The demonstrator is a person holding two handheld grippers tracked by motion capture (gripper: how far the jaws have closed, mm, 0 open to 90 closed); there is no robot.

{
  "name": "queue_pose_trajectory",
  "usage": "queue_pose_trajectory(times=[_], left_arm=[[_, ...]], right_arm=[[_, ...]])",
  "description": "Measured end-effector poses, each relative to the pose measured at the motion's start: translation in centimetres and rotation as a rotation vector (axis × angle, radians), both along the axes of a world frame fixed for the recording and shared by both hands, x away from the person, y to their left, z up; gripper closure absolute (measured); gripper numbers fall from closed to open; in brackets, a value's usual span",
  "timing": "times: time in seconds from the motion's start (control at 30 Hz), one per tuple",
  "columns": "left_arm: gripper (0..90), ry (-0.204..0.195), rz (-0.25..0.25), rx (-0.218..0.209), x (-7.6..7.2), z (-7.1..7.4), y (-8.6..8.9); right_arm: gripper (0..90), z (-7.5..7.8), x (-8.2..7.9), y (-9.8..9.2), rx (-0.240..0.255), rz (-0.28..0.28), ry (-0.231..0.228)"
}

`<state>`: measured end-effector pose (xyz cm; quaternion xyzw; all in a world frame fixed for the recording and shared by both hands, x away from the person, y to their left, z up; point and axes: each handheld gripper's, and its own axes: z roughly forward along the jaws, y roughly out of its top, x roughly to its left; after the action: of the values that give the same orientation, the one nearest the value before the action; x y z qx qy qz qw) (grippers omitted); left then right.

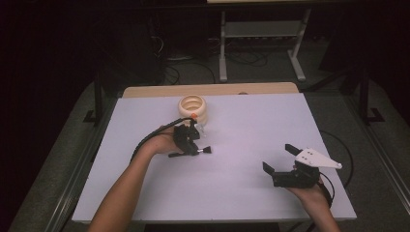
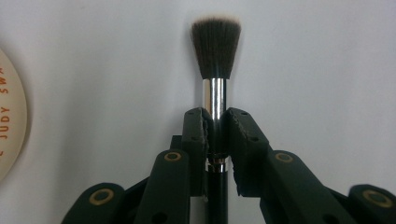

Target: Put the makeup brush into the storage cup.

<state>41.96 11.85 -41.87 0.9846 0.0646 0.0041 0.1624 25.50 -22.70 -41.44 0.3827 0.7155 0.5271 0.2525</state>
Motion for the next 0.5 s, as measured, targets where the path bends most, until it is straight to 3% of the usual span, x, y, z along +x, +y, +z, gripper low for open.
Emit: queue_pose_trajectory(times=[0.3,0.5], left_arm=[[77.8,-0.006,0.013,-0.001,-0.1,0.2,-0.1],[78.0,-0.015,0.037,-0.060,-0.3,1.2,0.2]], right_arm=[[0.0,0.0,0.0,-0.1,0.003,0.002,-0.001],[0.0,0.0,0.1,-0.1,0.004,0.002,-0.001]])
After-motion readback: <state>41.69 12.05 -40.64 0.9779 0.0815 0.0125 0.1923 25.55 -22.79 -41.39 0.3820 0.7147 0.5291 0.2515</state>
